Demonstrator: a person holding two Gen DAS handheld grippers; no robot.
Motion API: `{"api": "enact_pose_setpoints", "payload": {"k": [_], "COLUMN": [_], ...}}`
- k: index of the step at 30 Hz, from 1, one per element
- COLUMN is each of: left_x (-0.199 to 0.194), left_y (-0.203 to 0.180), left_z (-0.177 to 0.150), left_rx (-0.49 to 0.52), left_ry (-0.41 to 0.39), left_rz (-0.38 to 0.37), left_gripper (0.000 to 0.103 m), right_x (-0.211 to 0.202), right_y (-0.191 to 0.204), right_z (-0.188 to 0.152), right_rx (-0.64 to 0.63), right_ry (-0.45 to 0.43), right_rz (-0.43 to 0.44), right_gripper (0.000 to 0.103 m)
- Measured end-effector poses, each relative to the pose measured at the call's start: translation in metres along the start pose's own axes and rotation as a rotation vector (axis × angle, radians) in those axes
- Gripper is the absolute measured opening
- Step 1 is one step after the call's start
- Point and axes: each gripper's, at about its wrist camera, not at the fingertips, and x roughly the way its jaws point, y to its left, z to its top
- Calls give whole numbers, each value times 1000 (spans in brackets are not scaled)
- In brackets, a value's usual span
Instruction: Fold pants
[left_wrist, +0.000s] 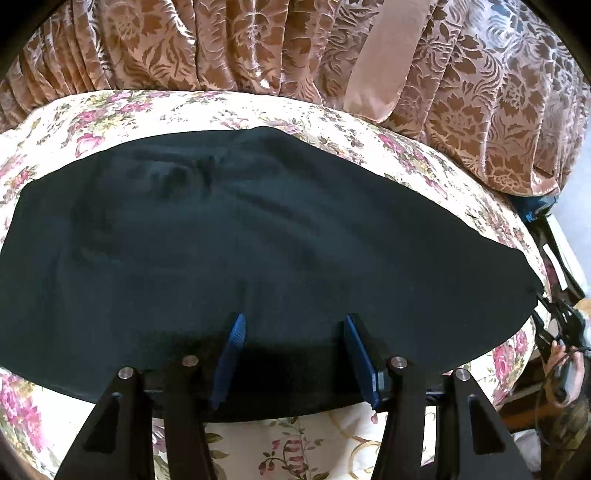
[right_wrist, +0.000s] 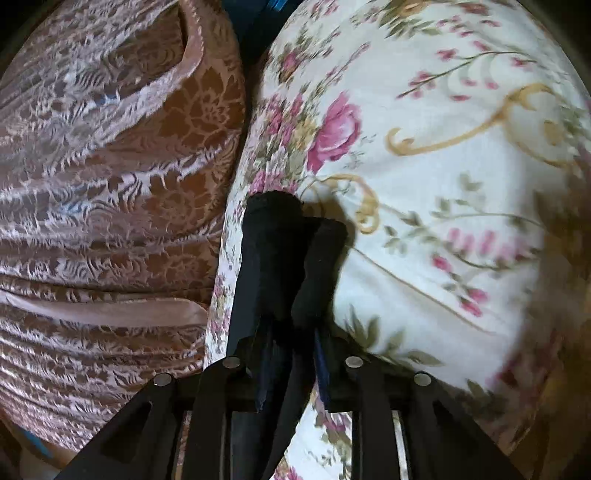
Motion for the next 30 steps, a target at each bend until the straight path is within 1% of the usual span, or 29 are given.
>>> {"api": "enact_pose_setpoints", "payload": {"k": [1,2,3,6,10,11,12,13,14,16,17,19,21,22,24,26,28,30], "left_x": [0,0,0,-1,-1,-1,0,0,0,-1,-2,-2,-2,-2,-2,-3,-8,-13], "left_y": [0,0,0,0,4,4,4,4,4,5,6,9,13,14,18,20,21,24], "left_z": [0,0,0,0,-1,0,0,1,2,2,3,4,4,5,7,10,14,19], "left_rx": [-2,-4,-4,-7,-32,-36,-39,-41,-42,-53,-64,-92,-120,-134,-163,-172,-189,-207], "left_ry": [0,0,0,-2,-2,-1,3,6,8,3,-3,-4,3,8,24,39,27,23], "left_rz": [-3,-4,-5,-7,-19,-20,-21,-22,-24,-26,-36,-74,-92,-99,-130,-158,-175,-182], "left_gripper": [56,56,56,56,56,56,56,56,56,55,54,54,54,54,54,54,54,54], "right_x": [-4,-6,-6,-2,12,15,18,20,23,24,24,25,30,33,42,55,70,89], "right_y": [-3,-5,-4,5,15,17,19,22,25,41,57,92,135,148,180,204,222,235], "right_z": [-2,-3,-5,-5,3,5,8,9,10,6,0,-17,-45,-54,-86,-121,-156,-195], "right_rx": [20,22,13,-18,-52,-59,-77,-98,-117,-188,-256,-388,-556,-599,-716,-818,-886,-966], "right_ry": [-12,-13,-9,-11,-22,-29,-31,-29,-19,-1,7,42,94,114,172,233,304,377], "right_rz": [30,48,52,12,-26,-39,-54,-68,-78,-87,-84,-65,-49,-40,-13,-3,23,21], "right_gripper": [38,45,45,45,45,42,29,19,16,14,14,14,14,14,14,14,14,14]}}
